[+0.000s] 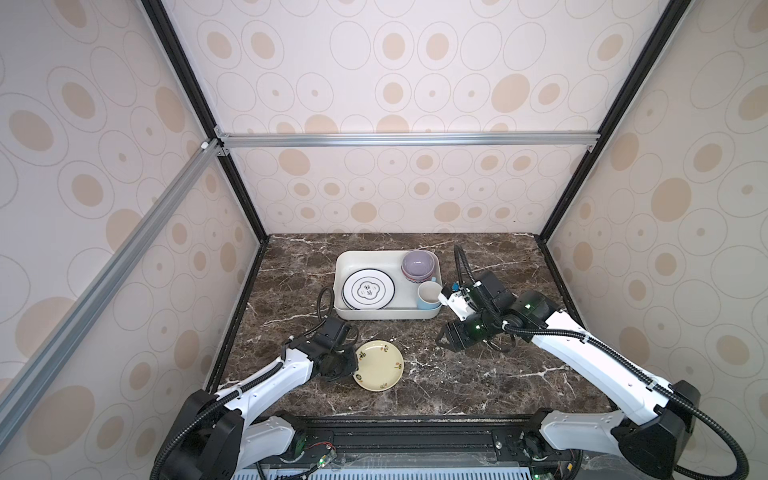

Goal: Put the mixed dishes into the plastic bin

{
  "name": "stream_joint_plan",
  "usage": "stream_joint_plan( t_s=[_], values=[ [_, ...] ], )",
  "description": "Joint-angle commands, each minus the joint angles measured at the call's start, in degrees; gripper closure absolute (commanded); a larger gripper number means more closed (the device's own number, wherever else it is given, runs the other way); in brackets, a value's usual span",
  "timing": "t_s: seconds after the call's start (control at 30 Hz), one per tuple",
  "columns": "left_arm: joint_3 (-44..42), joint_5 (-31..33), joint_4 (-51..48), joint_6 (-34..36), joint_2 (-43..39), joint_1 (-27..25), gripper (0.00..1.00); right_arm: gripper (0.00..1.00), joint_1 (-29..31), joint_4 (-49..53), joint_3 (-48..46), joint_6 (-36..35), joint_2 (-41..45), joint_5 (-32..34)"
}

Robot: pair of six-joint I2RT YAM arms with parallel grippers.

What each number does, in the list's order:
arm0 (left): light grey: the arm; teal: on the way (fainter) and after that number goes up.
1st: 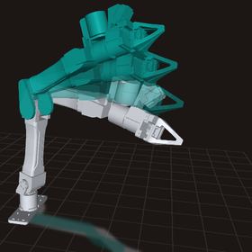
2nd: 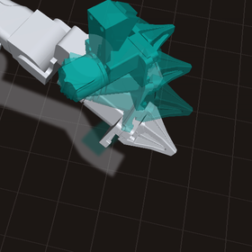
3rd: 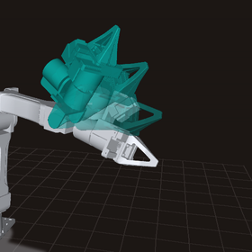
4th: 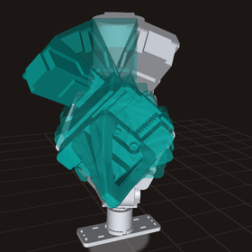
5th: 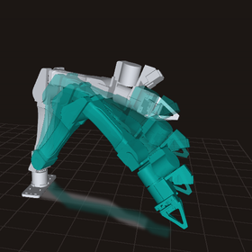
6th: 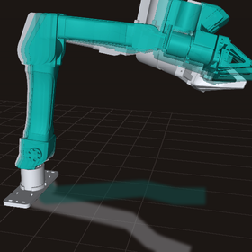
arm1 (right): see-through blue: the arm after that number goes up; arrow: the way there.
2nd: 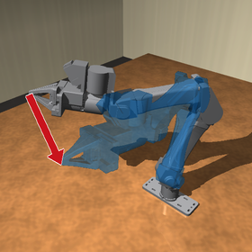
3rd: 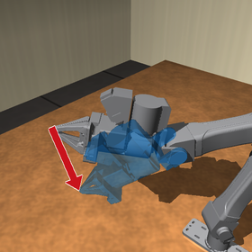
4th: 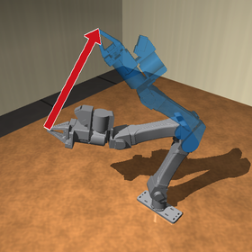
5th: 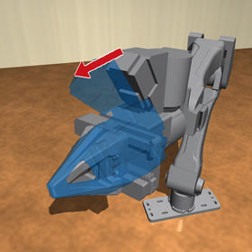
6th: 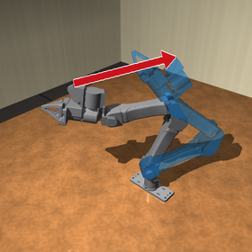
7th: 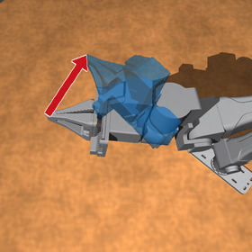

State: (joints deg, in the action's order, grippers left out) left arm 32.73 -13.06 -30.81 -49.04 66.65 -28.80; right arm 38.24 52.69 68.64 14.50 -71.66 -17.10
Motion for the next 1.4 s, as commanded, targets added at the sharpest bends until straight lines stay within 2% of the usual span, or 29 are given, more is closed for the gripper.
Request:
stream_joint_plan(
  t_s=[0.0, 0.2, 0.4, 0.83, 0.9, 1.0, 1.27, 1.37],
  values=[
    [3.62, 3.78, -5.91, 1.31, -1.05, -0.29, 0.98, 0.4, -0.2, 0.5, 1.06, 0.02, -0.67, -0.31],
    [5.32, 5.25, -8.75, 2.27, -1.7, -0.28, 0.95, 0.4, -0.27, -0.38, 1.54, -0.43, -2.07, -1.06],
    [2.95, 5.04, -6.55, 2.27, -1.49, -0.26, 0.91, 0.4, -0.25, -0.57, 2.11, -1.19, -3.21, -1.49],
    [1.34, 5.02, -1.85, 5.09, 5.53, -0.24, 0.89, 0.4, -0.77, 0.66, 1.72, -1.79, -2.63, -0.67],
    [2.12, 5.31, -2.23, 5.47, 6.32, -0.25, 0.89, 0.4, -0.97, 0.55, 1.66, -1.82, -2.52, -0.57],
    [3.83, 6.05, -3.86, 6.12, 6.82, -0.24, 0.97, 0.4, -1.16, 0.49, 1.74, -1.76, -2.54, -0.43],
    [8.0, 8.04, -8.53, 7.83, 6.62, -0.29, 0.99, 0.4, -1.86, 0.39, 3.69, -2.74, -4.84, -1.44],
    [8.74, 8.47, -9.77, 8.23, 6.56, -0.21, 0.97, 0.4, -2.09, 0.26, 4.45, -3.29, -5.98, -2.06]
  ],
)
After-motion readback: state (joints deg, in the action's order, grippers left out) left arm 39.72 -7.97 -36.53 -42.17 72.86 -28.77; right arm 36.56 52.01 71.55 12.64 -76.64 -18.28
